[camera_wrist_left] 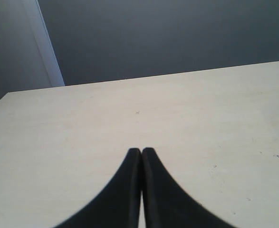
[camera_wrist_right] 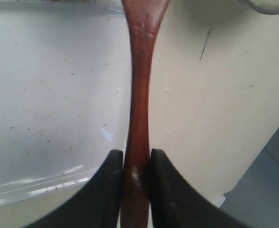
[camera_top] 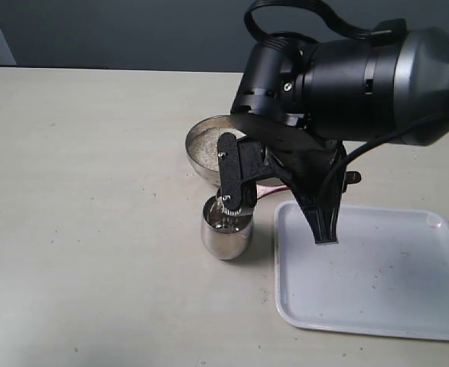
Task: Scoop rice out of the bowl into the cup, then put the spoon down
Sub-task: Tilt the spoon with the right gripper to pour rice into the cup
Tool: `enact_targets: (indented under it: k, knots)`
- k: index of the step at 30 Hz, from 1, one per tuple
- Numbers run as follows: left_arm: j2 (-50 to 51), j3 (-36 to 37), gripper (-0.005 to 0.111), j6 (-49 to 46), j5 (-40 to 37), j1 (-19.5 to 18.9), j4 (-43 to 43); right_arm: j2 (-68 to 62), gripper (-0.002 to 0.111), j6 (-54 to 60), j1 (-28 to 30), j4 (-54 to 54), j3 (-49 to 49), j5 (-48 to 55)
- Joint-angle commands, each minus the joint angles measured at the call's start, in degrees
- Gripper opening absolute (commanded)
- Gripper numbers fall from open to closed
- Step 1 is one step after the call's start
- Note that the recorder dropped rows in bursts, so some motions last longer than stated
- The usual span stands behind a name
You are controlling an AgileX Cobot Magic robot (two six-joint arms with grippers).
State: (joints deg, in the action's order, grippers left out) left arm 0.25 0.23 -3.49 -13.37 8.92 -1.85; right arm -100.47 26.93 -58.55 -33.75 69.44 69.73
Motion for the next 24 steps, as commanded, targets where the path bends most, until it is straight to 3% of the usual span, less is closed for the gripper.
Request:
enact_targets:
  k: [1, 24]
  knots:
    - [-0.3, -0.2, 0.0, 0.4, 0.1, 0.3, 0.0, -0.1, -0.001, -0.2, -0.2, -0.8, -0.1, 0.2]
    - [-0.3, -0.2, 0.0, 0.4, 0.1, 0.3, 0.0, -0.1, -0.001, -0.6, -1.6, -3.9, -0.1, 0.2]
